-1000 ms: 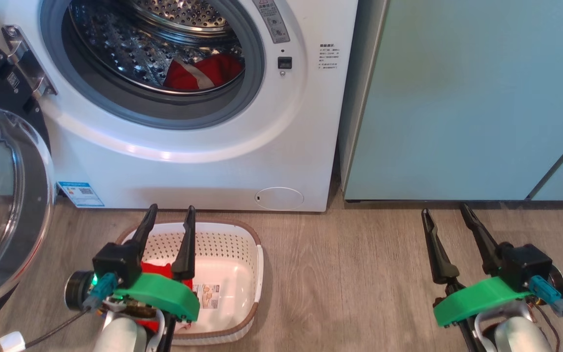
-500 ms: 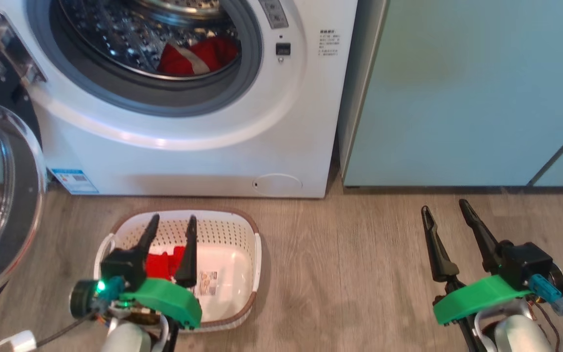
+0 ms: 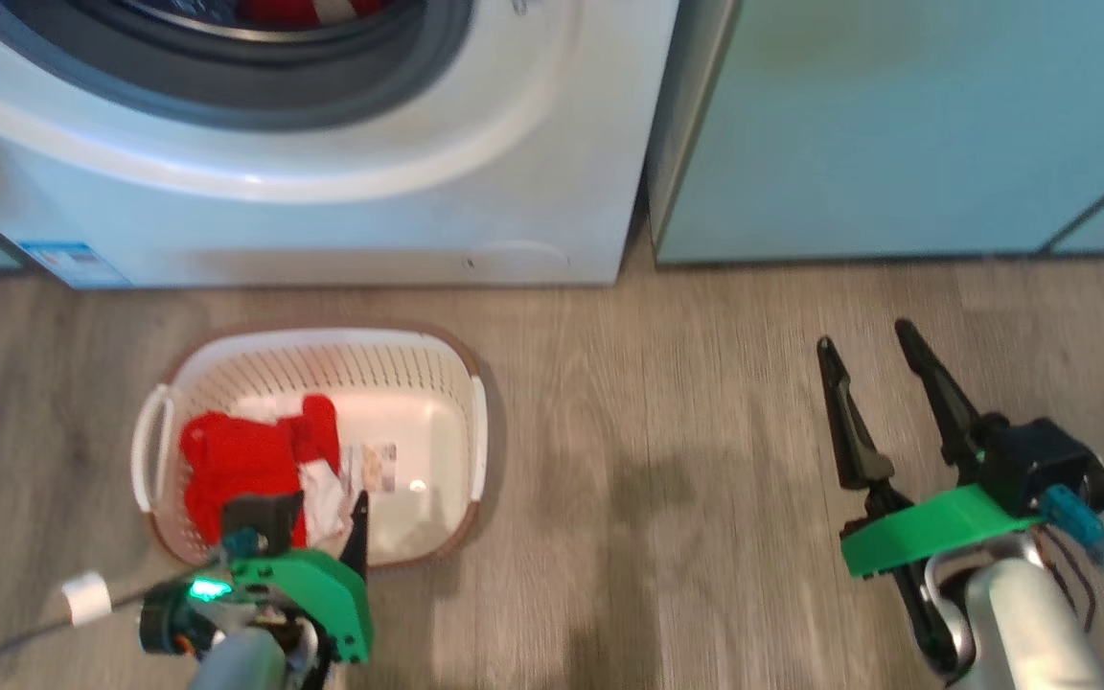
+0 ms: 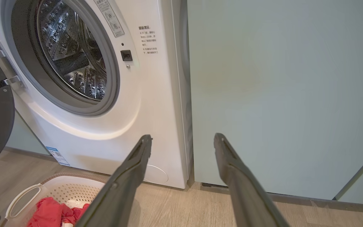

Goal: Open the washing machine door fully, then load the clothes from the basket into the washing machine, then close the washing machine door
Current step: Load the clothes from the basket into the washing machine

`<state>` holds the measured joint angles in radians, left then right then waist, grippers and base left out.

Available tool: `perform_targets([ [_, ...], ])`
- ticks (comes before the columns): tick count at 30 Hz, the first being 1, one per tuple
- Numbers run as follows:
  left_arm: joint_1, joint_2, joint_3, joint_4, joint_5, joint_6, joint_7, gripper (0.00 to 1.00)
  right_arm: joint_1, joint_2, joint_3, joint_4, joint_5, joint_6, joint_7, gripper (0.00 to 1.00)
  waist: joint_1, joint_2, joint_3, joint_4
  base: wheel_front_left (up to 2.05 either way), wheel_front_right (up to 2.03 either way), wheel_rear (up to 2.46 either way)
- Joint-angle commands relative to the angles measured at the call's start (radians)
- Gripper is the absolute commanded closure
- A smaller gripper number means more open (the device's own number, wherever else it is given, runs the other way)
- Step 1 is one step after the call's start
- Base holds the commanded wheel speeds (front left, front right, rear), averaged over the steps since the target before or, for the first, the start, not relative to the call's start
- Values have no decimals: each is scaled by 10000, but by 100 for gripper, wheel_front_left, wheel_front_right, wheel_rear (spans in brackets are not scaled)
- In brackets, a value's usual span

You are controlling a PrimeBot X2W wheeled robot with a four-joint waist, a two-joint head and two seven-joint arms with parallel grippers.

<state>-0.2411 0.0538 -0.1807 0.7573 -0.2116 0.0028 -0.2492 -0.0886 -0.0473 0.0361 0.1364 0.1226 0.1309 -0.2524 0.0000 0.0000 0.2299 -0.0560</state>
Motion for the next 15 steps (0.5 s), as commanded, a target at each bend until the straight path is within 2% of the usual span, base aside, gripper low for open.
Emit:
perform_targets([
  [1, -613, 172, 419, 349, -32, -4, -63, 0, -348, -29, 259, -386, -97, -2, -94, 0, 0, 0, 934, -272, 0, 0, 0],
  [7, -2300, 649, 547, 2879, -132, -94, 131, 0, -765, -29, 496, -530, -178, -2, -94, 0, 0, 0, 2325, -689, 0, 0, 0],
  [15, -4043, 1307, 634, 4677, -243, -85, 540, 0, -1128, -29, 581, -741, 78, -2, -94, 0, 0, 0, 3771, -1276, 0, 0, 0],
])
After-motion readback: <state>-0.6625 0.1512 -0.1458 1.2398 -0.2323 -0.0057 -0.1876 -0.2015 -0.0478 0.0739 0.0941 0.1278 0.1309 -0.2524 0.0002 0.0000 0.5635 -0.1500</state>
